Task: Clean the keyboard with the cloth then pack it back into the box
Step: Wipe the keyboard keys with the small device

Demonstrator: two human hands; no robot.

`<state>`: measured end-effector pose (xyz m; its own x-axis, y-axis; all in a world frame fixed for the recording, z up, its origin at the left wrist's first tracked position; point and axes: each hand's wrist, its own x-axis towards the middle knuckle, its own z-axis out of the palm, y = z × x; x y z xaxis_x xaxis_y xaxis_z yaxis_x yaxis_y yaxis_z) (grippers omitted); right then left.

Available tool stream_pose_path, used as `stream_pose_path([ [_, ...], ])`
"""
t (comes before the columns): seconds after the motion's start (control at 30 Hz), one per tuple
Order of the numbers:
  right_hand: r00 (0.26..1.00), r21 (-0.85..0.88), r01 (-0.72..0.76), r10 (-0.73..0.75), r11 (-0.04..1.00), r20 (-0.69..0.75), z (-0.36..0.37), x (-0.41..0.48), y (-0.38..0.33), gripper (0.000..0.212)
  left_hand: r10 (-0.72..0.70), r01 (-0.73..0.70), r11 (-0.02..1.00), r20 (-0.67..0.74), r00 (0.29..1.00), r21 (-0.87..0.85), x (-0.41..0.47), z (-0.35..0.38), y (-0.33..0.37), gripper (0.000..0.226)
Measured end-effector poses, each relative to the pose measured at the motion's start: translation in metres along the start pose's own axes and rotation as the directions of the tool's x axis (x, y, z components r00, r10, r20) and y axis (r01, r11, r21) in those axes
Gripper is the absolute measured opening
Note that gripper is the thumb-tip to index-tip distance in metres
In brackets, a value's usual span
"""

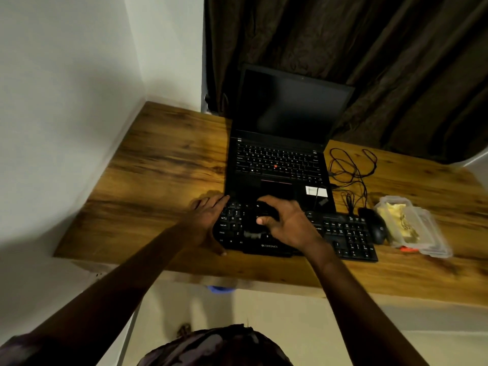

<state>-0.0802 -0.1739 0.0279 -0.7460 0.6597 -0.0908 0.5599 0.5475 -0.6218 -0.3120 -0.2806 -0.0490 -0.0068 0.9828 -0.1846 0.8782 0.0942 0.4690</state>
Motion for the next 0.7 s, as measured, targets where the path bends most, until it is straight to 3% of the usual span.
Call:
stream_pose_path([
  [0.27, 0.972, 0.016, 0.033, -0.028, 0.999, -0.232, 0.010, 0.027, -0.014, 0.042, 0.008, -0.008, 1.000, -0.020, 1.000, 0.016, 0.000, 0.004, -0.004, 0.160],
  [0.5, 0.996, -0.028, 0.041, -0.044, 0.999, -0.081, 0.030, -0.012, -0.014, 0.046, -0.024, 0.024, 1.000, 0.001, 1.000, -0.011, -0.003, -0.001, 0.003, 0.160],
  [0.7, 0.996, 0.023, 0.071, -0.069, 0.997, -0.062, 0.027, 0.001, -0.022, 0.043, -0.067, 0.068, 0.998, 0.037, 0.997, -0.010, -0.001, -0.003, 0.008, 0.164],
])
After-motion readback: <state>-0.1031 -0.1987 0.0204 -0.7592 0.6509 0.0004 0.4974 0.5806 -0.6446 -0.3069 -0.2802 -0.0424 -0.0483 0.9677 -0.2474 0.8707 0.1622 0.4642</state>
